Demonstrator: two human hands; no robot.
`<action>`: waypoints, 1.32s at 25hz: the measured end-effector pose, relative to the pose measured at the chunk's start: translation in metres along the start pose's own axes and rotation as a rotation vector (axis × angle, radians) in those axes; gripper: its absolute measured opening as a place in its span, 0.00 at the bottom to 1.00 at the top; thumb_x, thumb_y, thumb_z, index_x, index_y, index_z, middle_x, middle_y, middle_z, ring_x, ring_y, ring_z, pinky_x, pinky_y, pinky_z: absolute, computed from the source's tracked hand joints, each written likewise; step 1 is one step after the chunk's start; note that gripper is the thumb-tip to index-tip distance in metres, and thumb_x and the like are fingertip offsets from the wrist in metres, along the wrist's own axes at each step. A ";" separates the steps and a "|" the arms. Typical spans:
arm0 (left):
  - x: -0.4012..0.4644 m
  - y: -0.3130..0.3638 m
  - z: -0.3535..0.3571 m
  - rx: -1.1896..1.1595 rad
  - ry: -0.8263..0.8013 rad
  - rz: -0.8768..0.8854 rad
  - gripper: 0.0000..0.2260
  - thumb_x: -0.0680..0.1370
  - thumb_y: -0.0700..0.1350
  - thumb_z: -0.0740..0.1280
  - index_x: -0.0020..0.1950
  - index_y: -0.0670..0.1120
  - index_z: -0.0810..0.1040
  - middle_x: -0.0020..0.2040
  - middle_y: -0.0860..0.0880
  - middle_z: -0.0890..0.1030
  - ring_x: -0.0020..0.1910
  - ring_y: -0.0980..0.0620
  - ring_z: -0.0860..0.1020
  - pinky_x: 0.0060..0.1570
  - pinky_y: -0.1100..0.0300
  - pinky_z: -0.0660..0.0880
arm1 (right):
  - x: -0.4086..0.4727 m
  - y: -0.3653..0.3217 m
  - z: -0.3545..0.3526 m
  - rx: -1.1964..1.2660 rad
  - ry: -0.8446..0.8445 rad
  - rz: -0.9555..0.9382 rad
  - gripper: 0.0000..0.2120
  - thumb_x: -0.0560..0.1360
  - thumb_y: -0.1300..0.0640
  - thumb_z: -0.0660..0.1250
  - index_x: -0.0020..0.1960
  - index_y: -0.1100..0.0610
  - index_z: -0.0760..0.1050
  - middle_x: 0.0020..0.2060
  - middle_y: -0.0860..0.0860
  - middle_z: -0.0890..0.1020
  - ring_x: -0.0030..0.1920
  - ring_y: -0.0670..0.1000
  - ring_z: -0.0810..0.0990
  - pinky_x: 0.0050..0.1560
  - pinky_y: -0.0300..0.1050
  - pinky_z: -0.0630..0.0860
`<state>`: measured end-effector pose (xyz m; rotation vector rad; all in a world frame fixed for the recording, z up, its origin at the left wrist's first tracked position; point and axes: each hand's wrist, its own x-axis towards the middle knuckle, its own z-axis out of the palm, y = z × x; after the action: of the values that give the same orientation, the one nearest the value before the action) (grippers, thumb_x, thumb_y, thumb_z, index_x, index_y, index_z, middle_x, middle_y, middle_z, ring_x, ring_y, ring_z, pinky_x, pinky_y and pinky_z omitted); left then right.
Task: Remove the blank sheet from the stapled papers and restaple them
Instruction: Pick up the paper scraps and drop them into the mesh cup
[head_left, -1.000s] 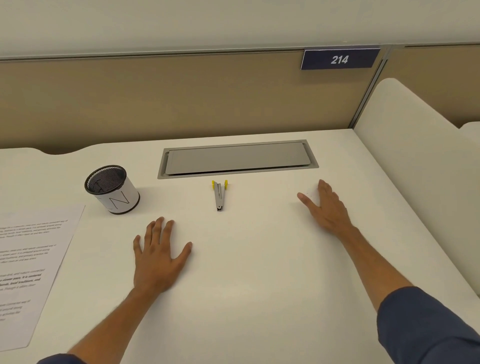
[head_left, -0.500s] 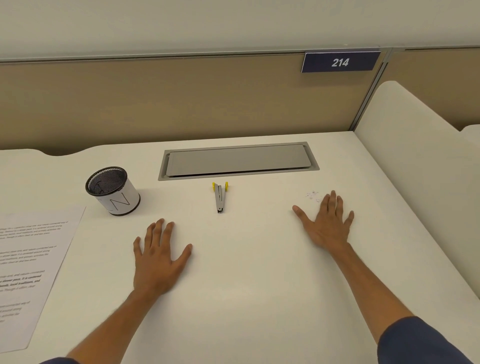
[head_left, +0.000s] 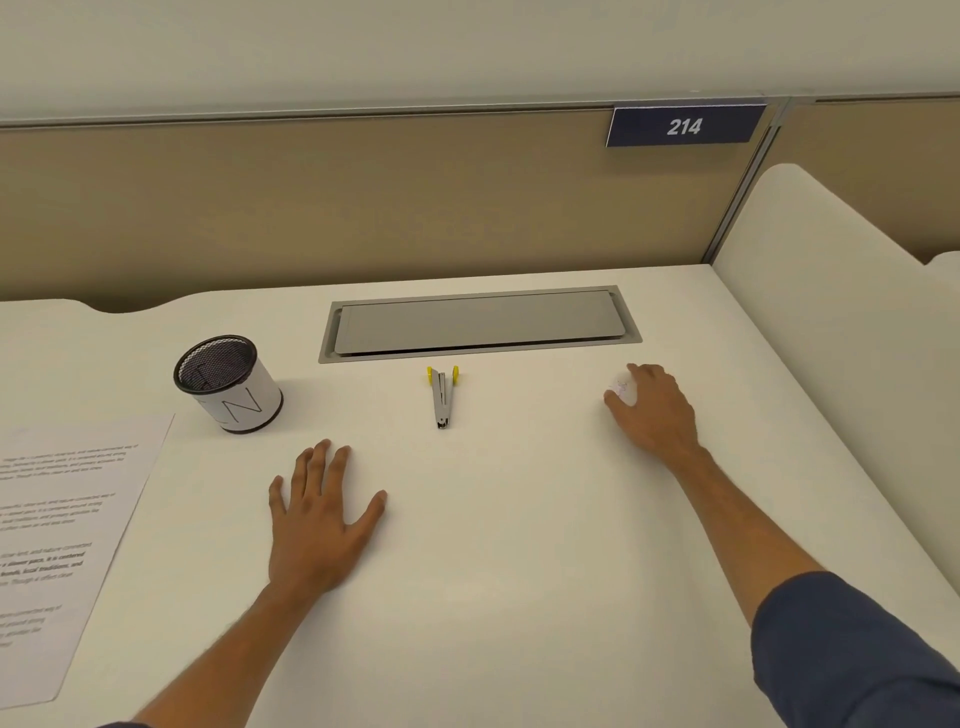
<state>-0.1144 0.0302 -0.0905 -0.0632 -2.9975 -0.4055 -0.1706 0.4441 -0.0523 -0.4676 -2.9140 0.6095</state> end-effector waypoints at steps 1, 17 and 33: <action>0.000 0.000 0.000 0.000 -0.001 0.001 0.37 0.73 0.69 0.47 0.76 0.50 0.61 0.79 0.50 0.58 0.78 0.50 0.52 0.74 0.44 0.47 | 0.003 0.001 -0.001 -0.035 -0.038 -0.039 0.24 0.77 0.48 0.62 0.71 0.56 0.68 0.68 0.53 0.70 0.68 0.56 0.68 0.62 0.52 0.69; 0.000 0.000 -0.001 -0.005 -0.001 0.000 0.37 0.73 0.69 0.47 0.76 0.50 0.61 0.79 0.49 0.57 0.78 0.50 0.51 0.75 0.44 0.47 | 0.018 0.014 -0.012 -0.088 -0.180 -0.203 0.13 0.78 0.58 0.64 0.61 0.57 0.80 0.55 0.54 0.79 0.55 0.58 0.78 0.53 0.48 0.72; -0.001 0.001 -0.001 -0.011 0.004 0.002 0.37 0.73 0.69 0.47 0.77 0.50 0.60 0.79 0.49 0.57 0.78 0.50 0.51 0.74 0.44 0.47 | 0.014 -0.006 -0.005 -0.240 -0.040 -0.172 0.13 0.75 0.68 0.60 0.53 0.61 0.81 0.49 0.58 0.83 0.49 0.61 0.79 0.47 0.46 0.71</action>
<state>-0.1133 0.0305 -0.0899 -0.0662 -2.9908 -0.4219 -0.1845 0.4451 -0.0440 -0.2268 -3.0372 0.2509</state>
